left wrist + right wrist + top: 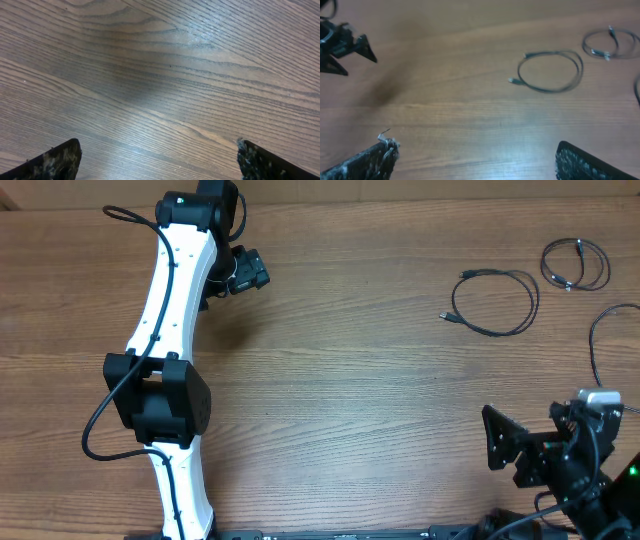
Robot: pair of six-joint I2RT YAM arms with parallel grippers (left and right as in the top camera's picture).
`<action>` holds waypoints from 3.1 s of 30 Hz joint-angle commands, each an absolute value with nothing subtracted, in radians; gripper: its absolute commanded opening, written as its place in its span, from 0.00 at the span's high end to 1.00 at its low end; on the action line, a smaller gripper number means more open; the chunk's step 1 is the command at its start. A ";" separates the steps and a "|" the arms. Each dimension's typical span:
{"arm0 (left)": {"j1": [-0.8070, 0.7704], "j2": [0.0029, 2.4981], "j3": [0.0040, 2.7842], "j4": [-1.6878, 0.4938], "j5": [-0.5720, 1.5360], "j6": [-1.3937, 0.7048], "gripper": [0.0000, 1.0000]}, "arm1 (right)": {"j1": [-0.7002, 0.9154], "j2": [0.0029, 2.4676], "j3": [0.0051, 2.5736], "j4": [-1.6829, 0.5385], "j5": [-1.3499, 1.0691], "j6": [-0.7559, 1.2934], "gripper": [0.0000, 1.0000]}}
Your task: Untangle cables
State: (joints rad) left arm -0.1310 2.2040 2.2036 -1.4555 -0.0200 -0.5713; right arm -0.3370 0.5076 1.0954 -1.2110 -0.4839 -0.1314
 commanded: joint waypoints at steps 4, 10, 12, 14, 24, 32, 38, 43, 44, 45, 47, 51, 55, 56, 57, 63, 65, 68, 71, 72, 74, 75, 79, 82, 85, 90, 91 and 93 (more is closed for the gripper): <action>-0.134 2.193 2.213 -1.458 -0.029 -0.584 0.00 | -0.186 0.467 0.965 -0.977 -0.587 -0.131 0.00; -0.134 2.193 2.213 -1.458 -0.029 -0.583 0.00 | -0.078 0.360 0.644 -0.519 -0.572 -0.113 0.00; -0.134 2.193 2.213 -1.458 -0.029 -0.584 0.01 | -0.070 0.311 0.529 -0.366 -0.506 0.007 0.00; -0.134 2.193 2.213 -1.458 -0.029 -0.584 0.00 | -0.057 0.247 0.412 -0.233 -0.382 0.162 0.00; -0.134 2.193 2.213 -1.458 -0.029 -0.584 0.00 | 0.017 0.003 0.068 0.079 -0.131 0.208 0.00; -0.134 2.193 2.213 -1.458 -0.029 -0.584 0.01 | 0.016 0.003 0.008 0.025 -0.121 0.088 0.00; -0.134 2.193 2.213 -1.458 -0.029 -0.584 0.00 | 0.016 0.003 0.008 -0.084 -0.040 0.069 0.00; -0.134 2.193 2.213 -1.458 -0.029 -0.583 0.00 | 0.016 0.003 0.008 -0.085 -0.020 0.069 0.00; -0.134 2.193 2.213 -1.458 -0.029 -0.584 0.01 | 0.016 0.003 0.008 -0.085 -0.020 0.069 0.00; -0.134 2.193 2.213 -1.458 -0.029 -0.584 0.00 | 0.016 0.003 0.008 -0.086 -0.019 0.069 0.00; -0.134 2.193 2.213 -1.458 -0.029 -0.584 0.01 | 0.016 0.003 0.008 -0.085 -0.020 0.067 0.00; -0.134 2.193 2.213 -1.458 -0.029 -0.584 0.00 | 0.016 0.003 0.008 -0.084 -0.039 -0.036 0.00; -0.134 2.193 2.213 -1.458 -0.029 -0.584 0.01 | 0.016 0.003 0.008 -0.084 -0.038 -0.083 0.00; -0.134 2.193 2.213 -1.458 -0.029 -0.583 0.01 | 0.016 0.003 0.008 -0.084 -0.036 -0.083 0.00; -0.134 2.193 2.213 -1.458 -0.029 -0.584 0.00 | 0.016 0.003 0.008 -0.084 -0.034 -0.083 0.00; -0.134 2.193 2.213 -1.458 -0.029 -0.583 0.00 | 0.016 0.003 0.008 -0.084 -0.035 -0.083 0.00; -0.134 2.193 2.213 -1.458 -0.029 -0.584 0.00 | 0.016 0.003 0.008 -0.084 -0.035 -0.083 0.00; -0.134 2.193 2.213 -1.458 -0.029 -0.584 0.01 | 0.016 0.003 0.008 -0.084 -0.035 -0.083 0.00; -0.134 2.193 2.213 -1.458 -0.029 -0.584 0.01 | 0.016 0.003 0.008 -0.084 -0.035 -0.083 0.00; -0.134 2.193 2.213 -1.458 -0.029 -0.584 0.00 | 0.016 0.003 0.008 -0.084 -0.035 -0.083 0.00; -0.134 2.193 2.213 -1.458 -0.029 -0.584 0.01 | 0.016 0.003 0.008 -0.084 -0.035 -0.083 0.00; -0.134 2.193 2.213 -1.458 -0.029 -0.584 0.01 | 0.016 0.003 0.008 -0.084 -0.035 -0.083 0.00; -0.134 2.193 2.213 -1.458 -0.030 -0.583 0.00 | 0.016 0.003 0.008 -0.084 -0.035 -0.083 0.00; -0.133 2.180 2.213 -1.458 -0.033 -0.584 0.00 | 0.016 0.003 0.008 -0.084 -0.035 -0.083 0.00; -0.147 2.127 2.213 -1.458 -0.033 -0.584 0.01 | 0.016 0.003 0.008 -0.084 -0.035 -0.083 0.00; -0.160 1.985 2.213 -1.458 -0.033 -0.584 0.00 | 0.016 0.003 0.008 -0.084 -0.035 -0.083 0.00; -0.160 1.956 2.213 -1.458 -0.033 -0.584 0.00 | 0.016 0.003 0.008 -0.084 -0.035 -0.083 0.00; -0.160 1.890 2.213 -1.458 -0.033 -0.584 0.01 | 0.016 0.003 0.008 -0.084 -0.035 -0.083 0.00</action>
